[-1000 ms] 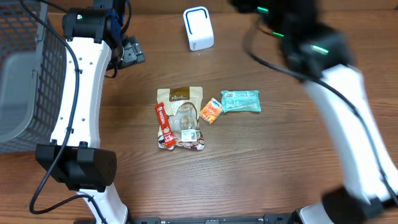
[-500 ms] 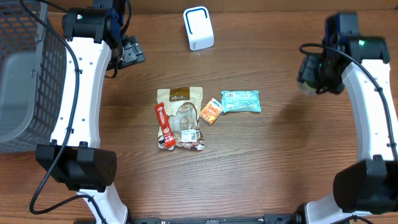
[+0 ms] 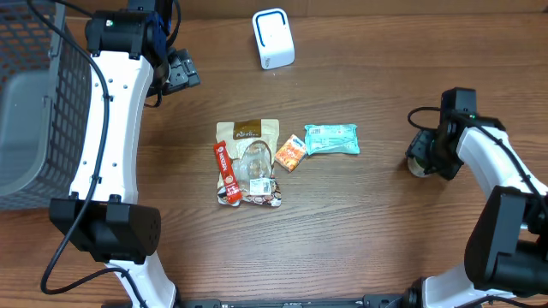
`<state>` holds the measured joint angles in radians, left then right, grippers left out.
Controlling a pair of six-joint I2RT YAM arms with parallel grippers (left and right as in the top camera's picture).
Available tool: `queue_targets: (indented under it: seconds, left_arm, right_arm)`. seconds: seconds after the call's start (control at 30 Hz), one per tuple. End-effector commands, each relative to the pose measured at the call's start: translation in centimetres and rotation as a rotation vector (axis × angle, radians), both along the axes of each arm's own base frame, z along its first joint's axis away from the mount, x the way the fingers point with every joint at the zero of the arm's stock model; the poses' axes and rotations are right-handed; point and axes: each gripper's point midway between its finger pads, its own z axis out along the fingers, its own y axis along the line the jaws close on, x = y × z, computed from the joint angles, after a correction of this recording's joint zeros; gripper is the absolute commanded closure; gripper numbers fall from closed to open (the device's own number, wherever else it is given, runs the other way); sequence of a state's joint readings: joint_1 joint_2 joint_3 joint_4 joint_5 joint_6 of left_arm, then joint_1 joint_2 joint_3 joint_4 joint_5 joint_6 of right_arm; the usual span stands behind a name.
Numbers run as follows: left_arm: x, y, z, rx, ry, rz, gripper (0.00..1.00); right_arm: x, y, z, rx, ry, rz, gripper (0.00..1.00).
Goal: Scan the item barcode
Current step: 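Lower the jar onto the table at right and release, then reach the right gripper to the mint-green wipe packet and grasp it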
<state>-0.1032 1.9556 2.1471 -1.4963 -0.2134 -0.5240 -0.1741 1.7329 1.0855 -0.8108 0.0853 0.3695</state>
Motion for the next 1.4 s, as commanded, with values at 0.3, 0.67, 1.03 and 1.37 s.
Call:
queue_targets:
  seconds: [0.3,0.67,1.03,1.37]
  left_arm:
    - [-0.2,0.0,0.4,0.0,-0.01,0.005,0.0]
    - [-0.2,0.0,0.4,0.0,-0.01,0.005,0.0]
    - [-0.2,0.0,0.4,0.0,-0.01,0.005,0.0]
    - [-0.2,0.0,0.4,0.0,-0.01,0.005,0.0]
  right_arm:
    - [3.4,0.2,7.8,0.022,-0.088,0.01,0.0]
    - [5.0,11.0,11.5,0.282,-0.144,0.213,0.17]
    - [4.8,15.0,4.8,0.209,-0.182,0.31,0.36]
    - [5.0,16.1,1.2,0.25,-0.281,0.393,0.44]
